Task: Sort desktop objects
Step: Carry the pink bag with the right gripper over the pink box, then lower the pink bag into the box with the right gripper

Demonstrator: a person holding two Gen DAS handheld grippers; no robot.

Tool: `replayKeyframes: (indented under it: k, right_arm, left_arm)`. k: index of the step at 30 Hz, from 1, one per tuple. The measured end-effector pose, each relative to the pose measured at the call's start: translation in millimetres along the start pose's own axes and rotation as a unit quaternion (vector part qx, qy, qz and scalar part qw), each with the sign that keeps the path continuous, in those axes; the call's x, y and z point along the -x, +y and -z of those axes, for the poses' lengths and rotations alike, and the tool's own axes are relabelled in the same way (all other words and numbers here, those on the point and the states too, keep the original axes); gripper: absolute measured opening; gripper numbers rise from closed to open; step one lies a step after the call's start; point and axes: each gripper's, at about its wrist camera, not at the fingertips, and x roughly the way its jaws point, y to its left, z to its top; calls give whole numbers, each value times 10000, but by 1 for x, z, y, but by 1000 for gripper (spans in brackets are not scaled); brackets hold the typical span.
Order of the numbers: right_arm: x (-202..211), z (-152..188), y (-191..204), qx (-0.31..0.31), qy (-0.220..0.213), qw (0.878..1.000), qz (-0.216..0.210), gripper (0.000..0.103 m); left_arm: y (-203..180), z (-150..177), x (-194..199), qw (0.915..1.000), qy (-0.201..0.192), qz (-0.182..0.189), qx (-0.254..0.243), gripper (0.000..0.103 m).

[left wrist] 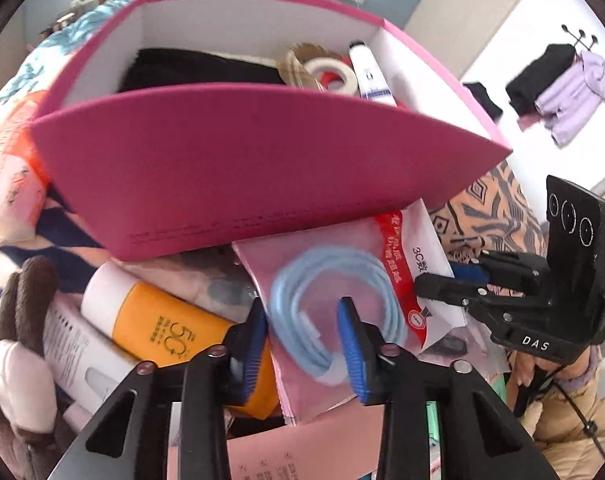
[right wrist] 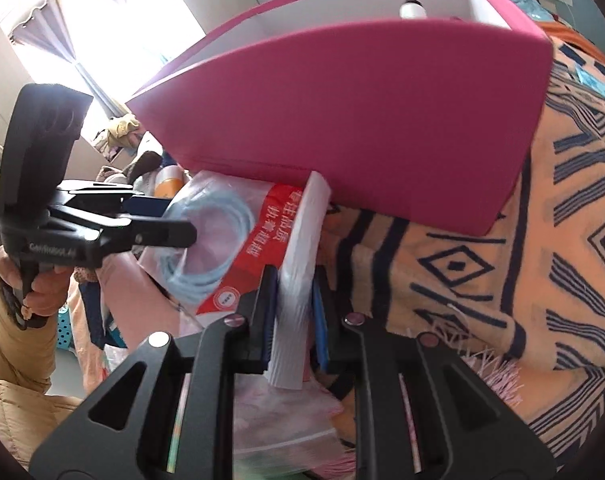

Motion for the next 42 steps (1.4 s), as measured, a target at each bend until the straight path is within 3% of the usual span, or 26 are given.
replayKeyframes:
  k: [8, 25, 42]
  right_arm:
    - [14, 0, 4, 67, -180, 9998, -66, 18]
    - [66, -12, 32, 628, -610, 9960, -166, 12]
    - [80, -83, 65, 1034, -1242, 9863, -323, 12]
  left_arm:
    - [-16, 4, 23, 9987, -406, -280, -143, 29]
    - [-26, 3, 64, 9957, -869, -221, -238, 29]
    - [-19, -52, 113, 9878, -1480, -429, -222, 29]
